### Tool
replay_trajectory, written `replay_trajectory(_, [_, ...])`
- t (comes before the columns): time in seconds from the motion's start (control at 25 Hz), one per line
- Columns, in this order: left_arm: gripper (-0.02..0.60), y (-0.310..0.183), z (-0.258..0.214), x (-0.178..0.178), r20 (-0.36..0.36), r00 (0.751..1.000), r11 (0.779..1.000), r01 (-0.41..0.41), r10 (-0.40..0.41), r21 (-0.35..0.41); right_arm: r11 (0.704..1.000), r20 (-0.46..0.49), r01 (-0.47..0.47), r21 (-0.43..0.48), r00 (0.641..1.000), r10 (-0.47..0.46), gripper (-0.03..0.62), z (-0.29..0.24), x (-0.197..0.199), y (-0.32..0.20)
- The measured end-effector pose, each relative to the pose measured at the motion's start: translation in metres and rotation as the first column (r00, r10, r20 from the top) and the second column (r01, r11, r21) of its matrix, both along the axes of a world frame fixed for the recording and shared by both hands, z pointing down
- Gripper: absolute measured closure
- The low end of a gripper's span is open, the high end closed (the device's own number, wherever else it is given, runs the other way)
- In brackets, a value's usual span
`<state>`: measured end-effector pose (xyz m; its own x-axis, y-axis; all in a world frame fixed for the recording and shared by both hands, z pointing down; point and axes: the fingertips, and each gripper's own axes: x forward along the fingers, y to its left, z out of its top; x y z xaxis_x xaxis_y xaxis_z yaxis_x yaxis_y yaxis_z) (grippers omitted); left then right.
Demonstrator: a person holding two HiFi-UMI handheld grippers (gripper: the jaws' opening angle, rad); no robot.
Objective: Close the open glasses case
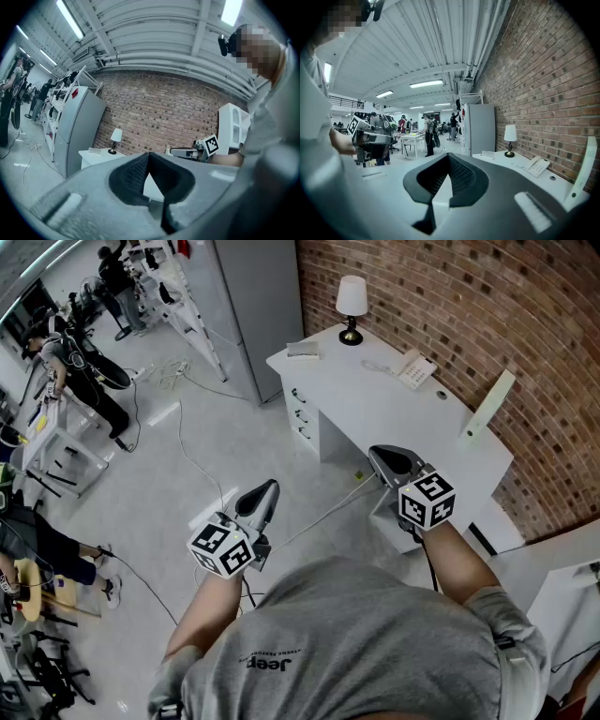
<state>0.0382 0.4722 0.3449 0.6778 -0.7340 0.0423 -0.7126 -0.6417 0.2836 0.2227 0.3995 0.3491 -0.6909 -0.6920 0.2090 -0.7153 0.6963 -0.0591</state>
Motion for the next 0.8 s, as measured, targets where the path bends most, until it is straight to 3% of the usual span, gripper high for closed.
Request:
replay_trajectory(0.48, [0.584,-0.017,-0.002,0.018,0.020,1.000,1.000,0.020,-0.020,0.013,1.000,0.006,0.007,-0.007,1.000,-0.007,0.586,-0.002,0.020,-0.018])
replay_trajectory(0.8, [0.584,-0.027,-0.008,0.040,0.028,0.995,0.995,0.097,-0.098,0.026,0.999,0.033,0.045,-0.006,0.998,-0.045,0.585,-0.014,0.051,-0.032])
